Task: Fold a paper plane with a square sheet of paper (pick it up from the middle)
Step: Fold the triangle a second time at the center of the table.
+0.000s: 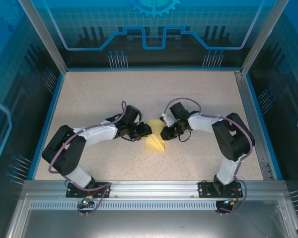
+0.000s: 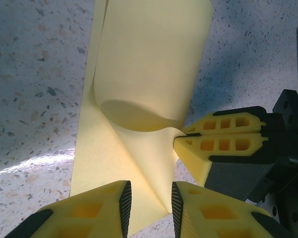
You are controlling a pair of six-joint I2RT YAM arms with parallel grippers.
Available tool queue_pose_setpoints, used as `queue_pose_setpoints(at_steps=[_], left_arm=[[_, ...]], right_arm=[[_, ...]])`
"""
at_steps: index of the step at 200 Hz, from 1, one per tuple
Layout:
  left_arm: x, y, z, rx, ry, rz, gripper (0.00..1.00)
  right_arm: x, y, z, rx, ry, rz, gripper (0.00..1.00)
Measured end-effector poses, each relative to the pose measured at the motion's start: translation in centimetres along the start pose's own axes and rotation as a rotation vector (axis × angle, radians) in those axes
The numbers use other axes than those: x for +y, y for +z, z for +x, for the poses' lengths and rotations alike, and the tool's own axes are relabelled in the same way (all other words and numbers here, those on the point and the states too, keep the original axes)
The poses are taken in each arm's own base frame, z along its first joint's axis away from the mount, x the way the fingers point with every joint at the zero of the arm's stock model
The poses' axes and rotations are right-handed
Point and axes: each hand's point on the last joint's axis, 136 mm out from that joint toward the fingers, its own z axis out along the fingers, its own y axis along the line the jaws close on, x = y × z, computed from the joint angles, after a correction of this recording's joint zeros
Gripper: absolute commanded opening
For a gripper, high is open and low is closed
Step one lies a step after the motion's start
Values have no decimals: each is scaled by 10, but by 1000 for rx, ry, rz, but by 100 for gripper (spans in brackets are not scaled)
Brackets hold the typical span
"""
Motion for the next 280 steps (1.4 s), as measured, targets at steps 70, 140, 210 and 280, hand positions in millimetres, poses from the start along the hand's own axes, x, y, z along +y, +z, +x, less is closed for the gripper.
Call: queue_pose_setpoints(at_steps=[70,140,210,280], left_arm=[[-1,0,2,8,2,4,29],[-1,1,2,9,3,4,29],[-1,1,2,10,3,4,28],[-11,4,2,15,11,47,23]], right_arm=[[0,1,1,2,6,-1,7],[0,3,5,4,13,-13,8],[1,4,6,9,22,-22,8],[-1,6,8,15,26,-18,8]])
